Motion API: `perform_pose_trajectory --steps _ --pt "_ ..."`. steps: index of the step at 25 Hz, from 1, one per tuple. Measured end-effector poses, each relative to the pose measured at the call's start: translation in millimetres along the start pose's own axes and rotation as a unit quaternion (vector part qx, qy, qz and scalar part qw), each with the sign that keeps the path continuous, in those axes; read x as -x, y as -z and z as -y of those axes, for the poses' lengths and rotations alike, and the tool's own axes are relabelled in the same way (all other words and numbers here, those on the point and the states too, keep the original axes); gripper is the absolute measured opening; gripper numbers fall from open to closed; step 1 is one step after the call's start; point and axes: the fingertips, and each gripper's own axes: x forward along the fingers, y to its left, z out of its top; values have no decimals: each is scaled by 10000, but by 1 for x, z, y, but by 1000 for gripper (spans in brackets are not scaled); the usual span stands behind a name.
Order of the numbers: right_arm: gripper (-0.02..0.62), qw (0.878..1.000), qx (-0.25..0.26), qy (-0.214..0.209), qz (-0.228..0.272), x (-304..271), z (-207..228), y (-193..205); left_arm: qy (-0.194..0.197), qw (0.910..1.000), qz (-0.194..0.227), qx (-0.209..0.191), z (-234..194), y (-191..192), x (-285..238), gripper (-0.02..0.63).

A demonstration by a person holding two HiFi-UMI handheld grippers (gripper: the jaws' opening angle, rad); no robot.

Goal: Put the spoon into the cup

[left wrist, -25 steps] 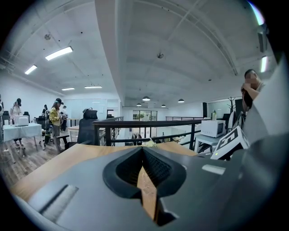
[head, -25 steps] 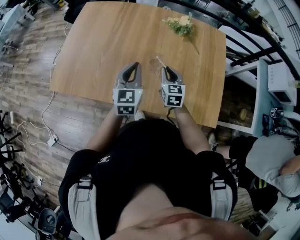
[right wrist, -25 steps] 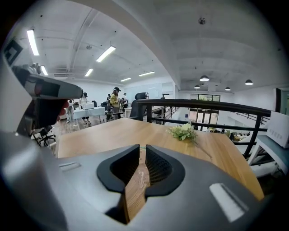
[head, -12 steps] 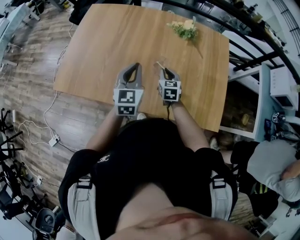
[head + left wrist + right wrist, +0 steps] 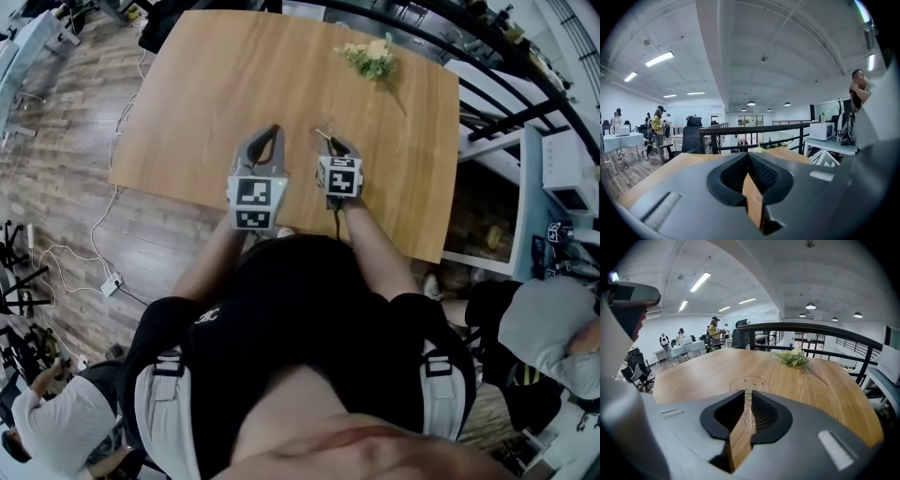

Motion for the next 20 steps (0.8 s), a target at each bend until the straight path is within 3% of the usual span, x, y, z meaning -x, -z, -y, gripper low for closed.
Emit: perform_pose_trajectory --steps 9,13,20 --pt "51 9998 -53 66 -197 -4 1 10 50 10000 -67 24 0 7 0 12" --pt "107 10000 -51 29 -43 -2 2 12 61 9999 -95 42 0 10 0 12" --pt "119 9987 51 82 501 19 2 -7 104 9998 -131 101 1 11 -5 12"
